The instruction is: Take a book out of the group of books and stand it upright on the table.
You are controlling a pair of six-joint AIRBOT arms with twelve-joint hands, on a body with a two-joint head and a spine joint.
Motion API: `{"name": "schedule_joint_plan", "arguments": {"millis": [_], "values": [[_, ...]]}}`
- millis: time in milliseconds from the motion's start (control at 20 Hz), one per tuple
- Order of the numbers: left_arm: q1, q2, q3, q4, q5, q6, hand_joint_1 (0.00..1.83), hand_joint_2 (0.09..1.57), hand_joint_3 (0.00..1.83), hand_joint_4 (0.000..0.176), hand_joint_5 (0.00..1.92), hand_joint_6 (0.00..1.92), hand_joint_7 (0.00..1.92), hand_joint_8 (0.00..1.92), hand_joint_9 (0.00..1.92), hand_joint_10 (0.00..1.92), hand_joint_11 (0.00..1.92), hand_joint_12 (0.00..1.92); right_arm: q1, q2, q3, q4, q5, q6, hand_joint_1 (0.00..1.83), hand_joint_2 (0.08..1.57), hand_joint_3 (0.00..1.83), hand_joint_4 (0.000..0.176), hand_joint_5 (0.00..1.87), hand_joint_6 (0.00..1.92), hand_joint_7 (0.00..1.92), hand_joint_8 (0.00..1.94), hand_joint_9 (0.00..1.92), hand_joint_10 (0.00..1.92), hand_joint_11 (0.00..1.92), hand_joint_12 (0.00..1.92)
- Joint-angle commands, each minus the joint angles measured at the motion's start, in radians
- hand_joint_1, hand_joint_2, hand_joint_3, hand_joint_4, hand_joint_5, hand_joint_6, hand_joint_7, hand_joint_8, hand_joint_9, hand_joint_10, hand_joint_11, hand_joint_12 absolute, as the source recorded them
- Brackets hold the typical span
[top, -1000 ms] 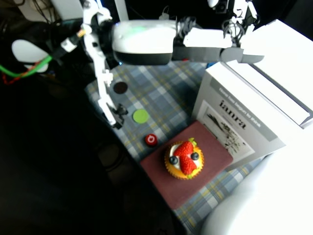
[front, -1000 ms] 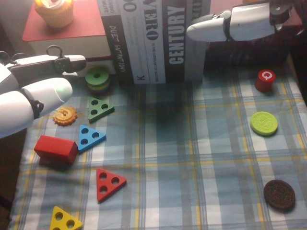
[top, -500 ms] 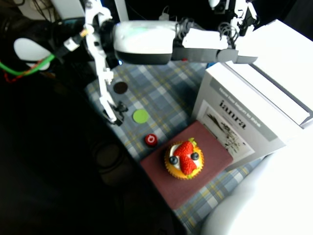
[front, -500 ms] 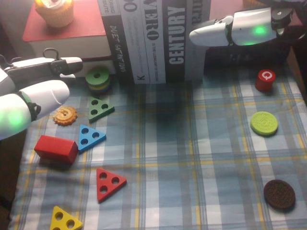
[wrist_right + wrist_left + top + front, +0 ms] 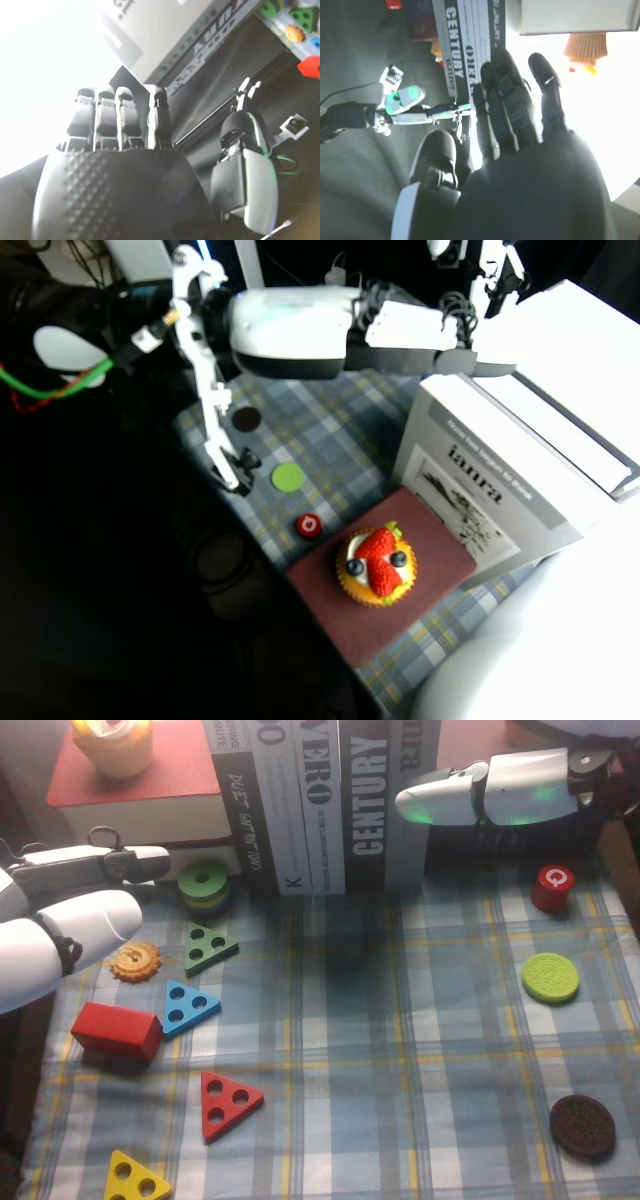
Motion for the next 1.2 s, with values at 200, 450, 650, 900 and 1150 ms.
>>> {"name": "schedule_joint_plan", "arguments": {"millis": [200, 450, 650, 900, 1150], "values": [[0.011, -0.001, 0.004, -0.006, -0.142, -0.029, 0.1, 1.48, 0.0, 0.069, 0.46, 0.0, 0.59, 0.0, 0.62, 0.0, 0.0, 0.76, -0.017, 0.0, -0.011, 0.004, 0.067, 0.008, 0.0, 1.07, 0.0, 0.176, 0.29, 0.01, 0.01, 0.0, 0.0, 0.0, 0.0, 0.0], [0.02, -0.004, 0.003, -0.012, -0.151, -0.037, 0.08, 1.48, 0.0, 0.069, 0.45, 0.0, 0.59, 0.0, 0.63, 0.0, 0.0, 0.76, -0.051, 0.021, -0.031, 0.004, 0.099, 0.04, 0.0, 1.07, 0.0, 0.176, 0.29, 0.01, 0.0, 0.0, 0.0, 0.0, 0.0, 0.0], [0.047, -0.004, -0.002, -0.025, -0.174, -0.052, 0.07, 1.48, 0.0, 0.058, 0.46, 0.0, 0.6, 0.0, 0.64, 0.01, 0.0, 0.76, -0.092, 0.05, -0.063, 0.004, 0.141, 0.055, 0.0, 1.07, 0.0, 0.176, 0.28, 0.0, 0.0, 0.0, 0.0, 0.0, 0.0, 0.0], [0.086, -0.004, -0.003, -0.042, -0.209, -0.085, 0.12, 1.48, 0.0, 0.059, 0.52, 0.01, 0.62, 0.01, 0.64, 0.0, 0.0, 0.74, -0.152, 0.072, -0.082, -0.011, 0.227, 0.155, 0.0, 1.09, 0.0, 0.176, 0.43, 0.01, 0.0, 0.0, 0.0, 0.0, 0.0, 0.0], [0.119, -0.003, -0.009, -0.059, -0.237, -0.098, 0.11, 1.47, 0.0, 0.07, 0.52, 0.0, 0.62, 0.0, 0.63, 0.01, 0.0, 0.65, -0.199, 0.105, -0.127, -0.012, 0.324, 0.166, 0.0, 1.13, 0.01, 0.161, 0.56, 0.02, 0.02, 0.0, 0.0, 0.0, 0.0, 0.0]]}}
